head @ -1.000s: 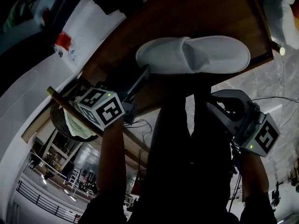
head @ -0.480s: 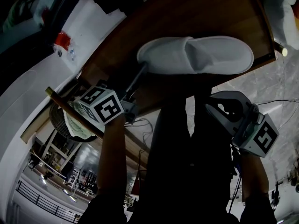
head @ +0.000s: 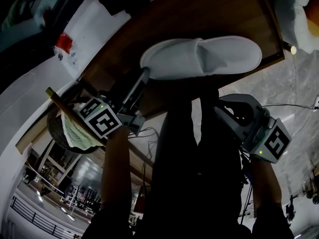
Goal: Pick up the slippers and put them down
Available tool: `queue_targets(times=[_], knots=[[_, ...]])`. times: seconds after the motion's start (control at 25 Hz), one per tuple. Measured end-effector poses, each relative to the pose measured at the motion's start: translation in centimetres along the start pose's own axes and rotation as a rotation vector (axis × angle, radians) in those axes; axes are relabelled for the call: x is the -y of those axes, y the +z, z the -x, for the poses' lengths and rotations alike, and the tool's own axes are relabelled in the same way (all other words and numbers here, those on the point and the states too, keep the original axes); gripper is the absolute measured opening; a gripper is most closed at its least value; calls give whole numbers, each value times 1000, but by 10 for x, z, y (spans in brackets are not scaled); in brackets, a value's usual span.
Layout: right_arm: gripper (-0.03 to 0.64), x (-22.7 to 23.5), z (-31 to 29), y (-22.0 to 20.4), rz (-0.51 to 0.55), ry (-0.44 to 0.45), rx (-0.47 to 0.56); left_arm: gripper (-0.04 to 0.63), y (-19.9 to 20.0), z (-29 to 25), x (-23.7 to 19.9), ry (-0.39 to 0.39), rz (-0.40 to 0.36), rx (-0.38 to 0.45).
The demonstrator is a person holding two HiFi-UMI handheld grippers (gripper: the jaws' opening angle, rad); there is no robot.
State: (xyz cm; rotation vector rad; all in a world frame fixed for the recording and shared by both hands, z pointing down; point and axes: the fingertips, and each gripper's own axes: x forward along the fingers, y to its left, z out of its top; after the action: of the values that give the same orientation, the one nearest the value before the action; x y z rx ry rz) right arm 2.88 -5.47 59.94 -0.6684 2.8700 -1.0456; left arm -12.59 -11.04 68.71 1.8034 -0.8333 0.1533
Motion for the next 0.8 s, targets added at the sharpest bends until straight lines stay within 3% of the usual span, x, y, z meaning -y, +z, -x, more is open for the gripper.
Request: queue_targets(times=[0.24,0.56,0.8], knots=[[26,-20,17,22,62,-54,-9,34,10,25,28,-64,73,88],[26,-44,50,71,161,-124,-27,34,19,50,51,-171,292,256],[26,-63,59,109,237,-148,-22,34,54,77,85,-310,329,381]])
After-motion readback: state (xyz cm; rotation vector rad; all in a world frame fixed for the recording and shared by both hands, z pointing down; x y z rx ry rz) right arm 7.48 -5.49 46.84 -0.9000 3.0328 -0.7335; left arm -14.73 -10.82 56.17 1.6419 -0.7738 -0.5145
